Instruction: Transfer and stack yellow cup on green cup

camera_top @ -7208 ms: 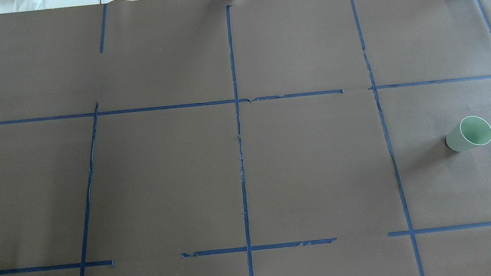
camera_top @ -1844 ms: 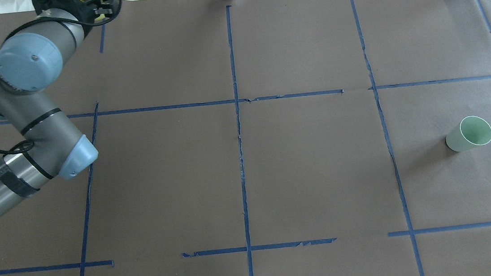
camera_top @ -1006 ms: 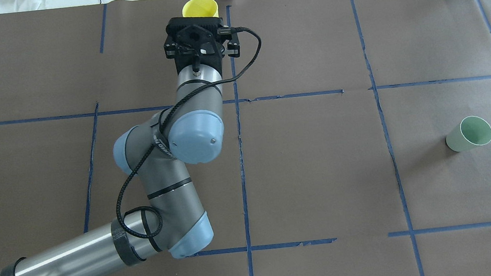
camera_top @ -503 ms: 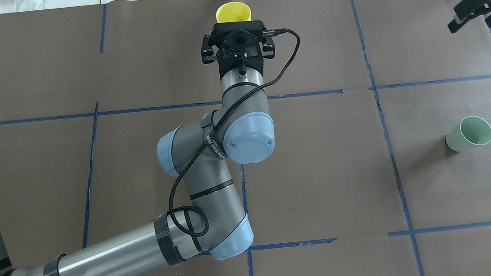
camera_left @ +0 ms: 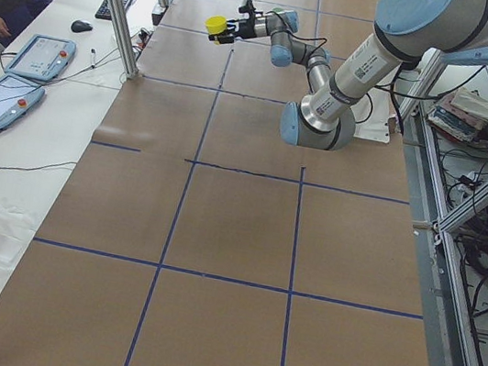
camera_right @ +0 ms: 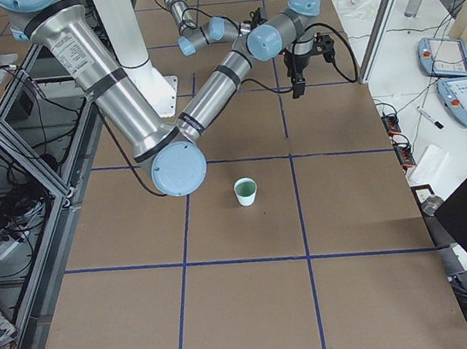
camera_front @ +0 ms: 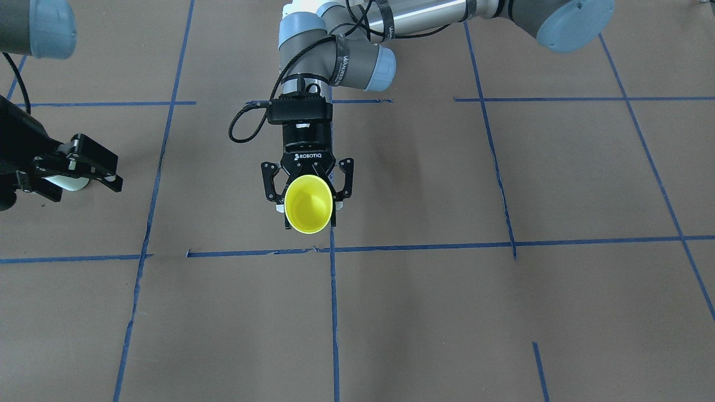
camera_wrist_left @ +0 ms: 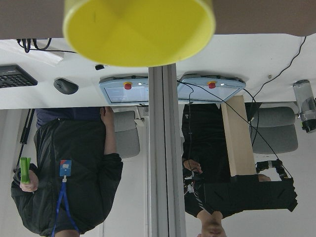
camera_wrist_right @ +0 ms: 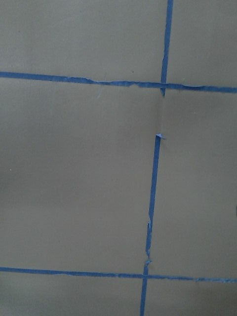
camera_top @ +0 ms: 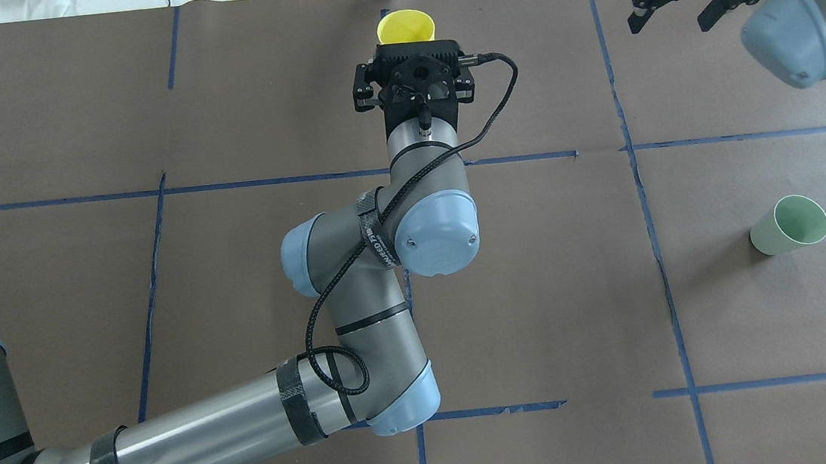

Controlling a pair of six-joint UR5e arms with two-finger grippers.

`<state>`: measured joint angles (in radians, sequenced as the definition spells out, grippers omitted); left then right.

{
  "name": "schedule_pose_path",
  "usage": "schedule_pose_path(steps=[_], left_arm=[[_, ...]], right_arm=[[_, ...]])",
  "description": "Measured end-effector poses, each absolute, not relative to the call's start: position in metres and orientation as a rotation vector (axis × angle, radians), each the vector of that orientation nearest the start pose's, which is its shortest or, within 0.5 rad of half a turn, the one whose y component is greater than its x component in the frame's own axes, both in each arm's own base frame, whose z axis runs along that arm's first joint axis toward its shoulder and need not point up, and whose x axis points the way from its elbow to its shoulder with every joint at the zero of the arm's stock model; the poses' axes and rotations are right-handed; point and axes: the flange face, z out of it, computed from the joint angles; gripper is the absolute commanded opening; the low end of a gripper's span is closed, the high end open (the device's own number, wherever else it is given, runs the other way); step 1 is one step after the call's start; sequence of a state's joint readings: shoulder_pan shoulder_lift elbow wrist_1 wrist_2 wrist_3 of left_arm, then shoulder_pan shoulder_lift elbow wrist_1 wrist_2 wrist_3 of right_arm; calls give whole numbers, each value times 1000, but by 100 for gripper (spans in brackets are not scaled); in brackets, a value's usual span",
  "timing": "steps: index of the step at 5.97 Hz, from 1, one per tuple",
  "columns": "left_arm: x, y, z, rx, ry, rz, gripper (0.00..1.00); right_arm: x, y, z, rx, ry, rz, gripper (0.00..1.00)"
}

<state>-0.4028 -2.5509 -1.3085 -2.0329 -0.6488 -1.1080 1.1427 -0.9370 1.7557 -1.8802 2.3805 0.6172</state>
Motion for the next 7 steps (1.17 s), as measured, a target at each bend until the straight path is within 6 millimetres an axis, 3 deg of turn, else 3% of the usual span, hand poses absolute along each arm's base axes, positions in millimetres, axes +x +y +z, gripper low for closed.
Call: schedule_pose_path(steps=[4,5,7], left_arm=[[614,-475,80,1193,637,-484,39],[615,-474,80,1194,636,-483,39],[616,-473,82,1193,636,-483,39]], right_arm=[[-312,-708,97,-155,-913,-38,100],[-335,-716,78,-181,-903,-54,100],[-378,-705,63,-236,-880,-90,100]])
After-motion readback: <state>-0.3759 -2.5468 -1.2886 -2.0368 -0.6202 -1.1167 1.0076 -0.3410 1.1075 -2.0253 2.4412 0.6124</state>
